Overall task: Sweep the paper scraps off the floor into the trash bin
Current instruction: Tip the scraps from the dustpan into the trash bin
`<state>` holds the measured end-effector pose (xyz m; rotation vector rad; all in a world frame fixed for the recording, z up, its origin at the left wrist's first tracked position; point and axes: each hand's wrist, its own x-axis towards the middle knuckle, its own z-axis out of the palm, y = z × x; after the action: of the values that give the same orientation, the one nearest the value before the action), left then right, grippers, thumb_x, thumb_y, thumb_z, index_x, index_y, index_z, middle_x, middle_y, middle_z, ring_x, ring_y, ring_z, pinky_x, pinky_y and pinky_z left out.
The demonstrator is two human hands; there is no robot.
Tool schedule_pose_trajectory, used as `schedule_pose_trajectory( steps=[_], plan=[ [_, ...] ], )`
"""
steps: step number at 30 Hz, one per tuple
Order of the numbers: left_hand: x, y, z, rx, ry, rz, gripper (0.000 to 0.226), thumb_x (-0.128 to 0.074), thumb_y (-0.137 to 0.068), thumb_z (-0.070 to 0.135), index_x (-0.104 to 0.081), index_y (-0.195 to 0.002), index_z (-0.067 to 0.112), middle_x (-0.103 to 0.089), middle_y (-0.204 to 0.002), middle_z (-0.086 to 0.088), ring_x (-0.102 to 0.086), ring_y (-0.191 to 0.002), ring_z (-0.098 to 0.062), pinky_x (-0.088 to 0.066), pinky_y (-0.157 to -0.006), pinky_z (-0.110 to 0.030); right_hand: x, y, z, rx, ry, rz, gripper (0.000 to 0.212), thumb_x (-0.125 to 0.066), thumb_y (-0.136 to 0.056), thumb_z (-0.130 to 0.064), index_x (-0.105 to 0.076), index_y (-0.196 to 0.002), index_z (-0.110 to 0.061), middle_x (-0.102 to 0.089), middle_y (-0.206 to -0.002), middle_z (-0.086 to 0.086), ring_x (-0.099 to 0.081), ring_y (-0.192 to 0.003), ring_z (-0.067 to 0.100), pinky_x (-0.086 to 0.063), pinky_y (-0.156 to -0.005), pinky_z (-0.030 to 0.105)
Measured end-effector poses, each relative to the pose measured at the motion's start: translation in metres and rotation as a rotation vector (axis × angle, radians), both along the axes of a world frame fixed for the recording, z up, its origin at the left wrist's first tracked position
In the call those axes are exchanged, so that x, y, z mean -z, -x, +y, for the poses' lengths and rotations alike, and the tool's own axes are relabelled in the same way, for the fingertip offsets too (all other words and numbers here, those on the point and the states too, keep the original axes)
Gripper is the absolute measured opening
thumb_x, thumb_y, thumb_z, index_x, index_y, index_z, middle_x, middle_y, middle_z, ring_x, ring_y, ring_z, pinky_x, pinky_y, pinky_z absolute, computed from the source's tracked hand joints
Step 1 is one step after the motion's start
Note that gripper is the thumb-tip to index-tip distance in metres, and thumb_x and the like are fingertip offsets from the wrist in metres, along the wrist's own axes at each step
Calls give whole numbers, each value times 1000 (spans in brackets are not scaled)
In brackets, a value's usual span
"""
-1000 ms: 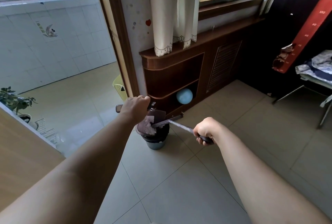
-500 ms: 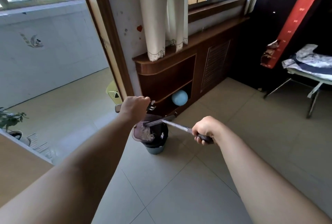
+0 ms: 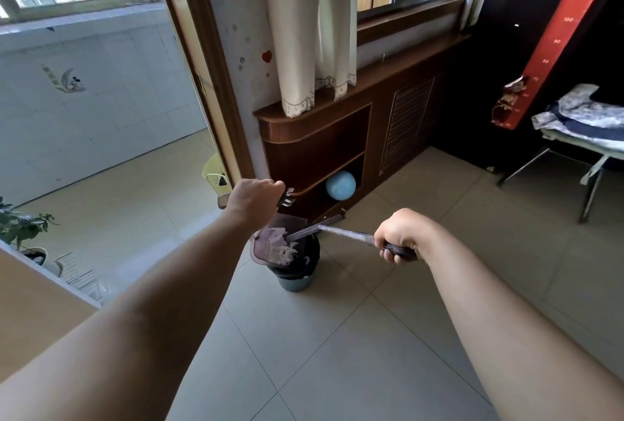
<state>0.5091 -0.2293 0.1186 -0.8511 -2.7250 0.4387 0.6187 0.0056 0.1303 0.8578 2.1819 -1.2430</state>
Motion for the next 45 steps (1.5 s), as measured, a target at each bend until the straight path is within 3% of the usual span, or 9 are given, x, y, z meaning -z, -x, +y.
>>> schedule_pose_trajectory(
  steps=[7,17,24,31,36,41,45],
  plan=[
    [-1,-2,-1,12,24,18,16,-49,-95,15,-55,-109,13,-69,-96,-2,-70,-82,-22,-52,-64,-31,3,-3,-20,-38,7,-1,17,-45,-84,5,-53,-71,-1,-50,-66,11,-45,-39,13,-33,-33,13],
    [-3,-3,-14,-7,-7,14,15,-50,-95,16,-56,-108,13,-70,-93,-3,-70,-80,-22,-54,-64,-32,4,-4,-18,-68,-76,-45,9,-45,-81,6,-52,-75,4,-49,-58,13,-43,-29,15,-33,-34,12],
    [-2,-3,-14,6,25,27,15,-48,-94,12,-56,-107,13,-69,-92,-3,-70,-79,-22,-51,-61,-30,-10,-7,-21,-28,-47,20,9,-48,-83,5,-56,-85,2,-53,-69,15,-44,-26,12,-34,-33,13],
    [-4,-3,-16,17,33,36,15,-50,-94,13,-56,-107,13,-69,-91,-3,-70,-78,-22,-48,-58,-29,6,-4,-44,-58,-23,-17,12,-44,-83,6,-50,-75,-1,-47,-63,11,-41,-25,11,-31,-33,10],
    [-4,-1,-21,-10,-5,24,14,-53,-94,15,-57,-108,13,-69,-89,-4,-70,-75,-22,-54,-61,-32,13,-4,-39,-85,-80,-68,12,-44,-82,5,-50,-73,2,-48,-60,12,-42,-38,16,-32,-34,11],
    [0,1,-23,-4,1,13,15,-50,-94,10,-56,-109,11,-68,-89,-4,-69,-75,-21,-54,-61,-31,5,-7,-31,-43,-86,-14,10,-46,-81,7,-53,-76,2,-49,-61,12,-42,-24,14,-33,-34,12],
    [-2,5,-21,8,9,23,17,-49,-95,10,-56,-110,11,-68,-90,-4,-70,-77,-21,-54,-62,-31,1,-6,-29,-11,-55,25,8,-48,-82,7,-55,-82,3,-52,-68,14,-43,-24,13,-33,-33,12]
  ],
)
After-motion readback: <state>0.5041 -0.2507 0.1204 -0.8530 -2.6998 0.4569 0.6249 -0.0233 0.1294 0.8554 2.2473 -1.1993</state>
